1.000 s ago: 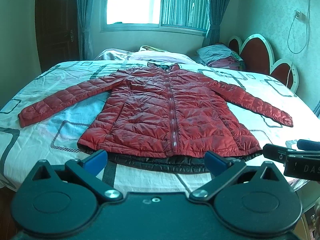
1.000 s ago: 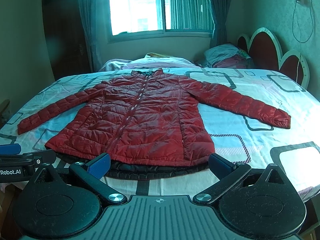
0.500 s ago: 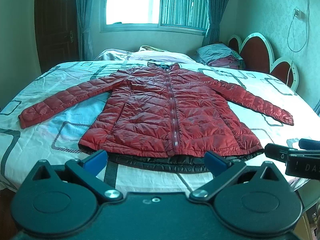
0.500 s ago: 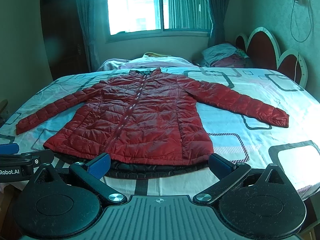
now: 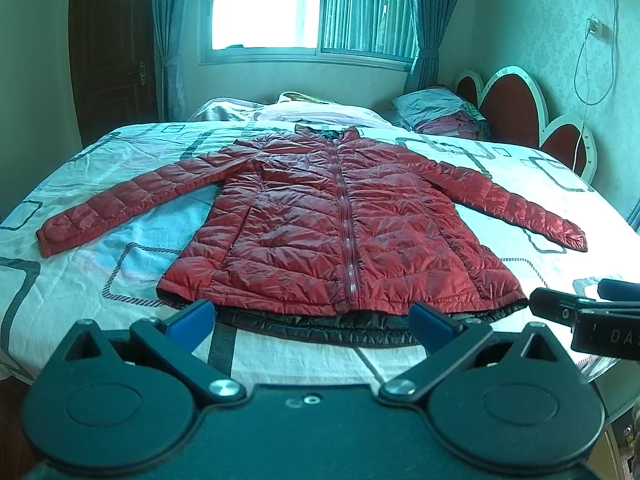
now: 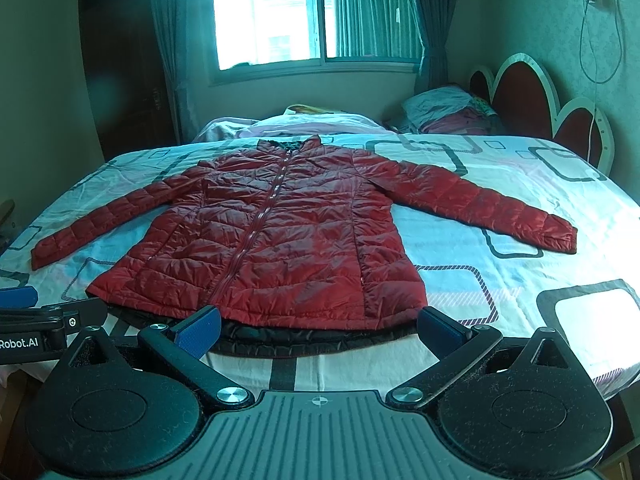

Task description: Fold large clothes

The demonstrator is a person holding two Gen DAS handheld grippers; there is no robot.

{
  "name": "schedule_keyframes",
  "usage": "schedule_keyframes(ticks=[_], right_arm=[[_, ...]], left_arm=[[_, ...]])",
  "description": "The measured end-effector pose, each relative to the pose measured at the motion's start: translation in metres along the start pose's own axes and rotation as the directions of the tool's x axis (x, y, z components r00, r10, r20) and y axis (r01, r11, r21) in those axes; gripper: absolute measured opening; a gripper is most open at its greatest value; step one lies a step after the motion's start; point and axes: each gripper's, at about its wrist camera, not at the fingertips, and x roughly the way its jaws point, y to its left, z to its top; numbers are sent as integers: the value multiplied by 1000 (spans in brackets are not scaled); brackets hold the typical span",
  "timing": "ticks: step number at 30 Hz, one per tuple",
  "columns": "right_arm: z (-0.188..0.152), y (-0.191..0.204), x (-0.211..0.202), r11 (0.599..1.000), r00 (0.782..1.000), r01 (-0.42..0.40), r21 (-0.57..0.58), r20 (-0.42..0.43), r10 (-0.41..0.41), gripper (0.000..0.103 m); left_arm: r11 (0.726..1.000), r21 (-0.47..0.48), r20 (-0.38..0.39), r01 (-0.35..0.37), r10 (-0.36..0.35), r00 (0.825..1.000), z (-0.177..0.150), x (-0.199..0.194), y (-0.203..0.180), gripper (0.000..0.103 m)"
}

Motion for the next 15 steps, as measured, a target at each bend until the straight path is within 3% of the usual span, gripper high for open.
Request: schedule_keyframes(ticks=[15], right_arm=[[0,0,0,1000,1000,0,0,1,0,103]], left_arm=[[1000,7,4,-1,1,1000,3,2,0,103]])
